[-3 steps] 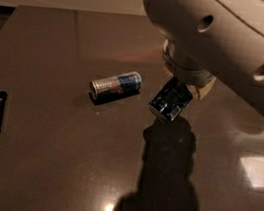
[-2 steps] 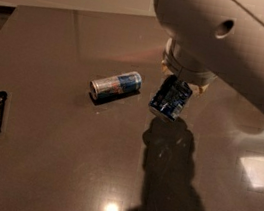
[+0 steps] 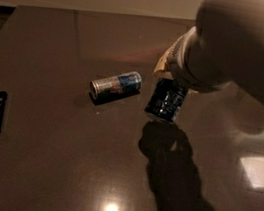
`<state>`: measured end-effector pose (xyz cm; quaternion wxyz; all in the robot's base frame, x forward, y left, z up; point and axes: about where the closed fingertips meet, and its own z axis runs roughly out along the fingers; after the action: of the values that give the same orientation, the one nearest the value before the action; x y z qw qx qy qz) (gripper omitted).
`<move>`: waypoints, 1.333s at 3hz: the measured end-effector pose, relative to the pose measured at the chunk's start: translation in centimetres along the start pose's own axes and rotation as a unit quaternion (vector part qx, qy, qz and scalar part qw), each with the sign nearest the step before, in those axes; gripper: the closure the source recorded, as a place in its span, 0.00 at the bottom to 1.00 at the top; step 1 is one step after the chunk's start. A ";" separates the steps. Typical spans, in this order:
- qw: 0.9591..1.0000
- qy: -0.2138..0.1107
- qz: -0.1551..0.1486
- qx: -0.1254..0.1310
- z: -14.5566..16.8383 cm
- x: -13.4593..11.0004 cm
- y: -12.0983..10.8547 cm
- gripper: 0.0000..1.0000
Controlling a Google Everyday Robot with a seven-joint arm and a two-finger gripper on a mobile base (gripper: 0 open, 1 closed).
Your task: Place pepsi can upright
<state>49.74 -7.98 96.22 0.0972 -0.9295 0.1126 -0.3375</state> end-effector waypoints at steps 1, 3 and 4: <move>0.997 0.020 -0.055 0.050 -0.4 -1.5 -0.5 1.00; 0.974 0.080 -0.135 0.163 -0.3 -3.6 -2.0 1.00; 0.959 0.100 -0.180 0.197 -0.5 -4.2 -2.7 1.00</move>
Offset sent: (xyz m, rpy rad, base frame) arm -0.0300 0.0336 -0.0209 -0.1064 -0.3795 0.5530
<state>46.67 -4.27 94.74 0.2042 -0.8585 -0.1162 -0.4559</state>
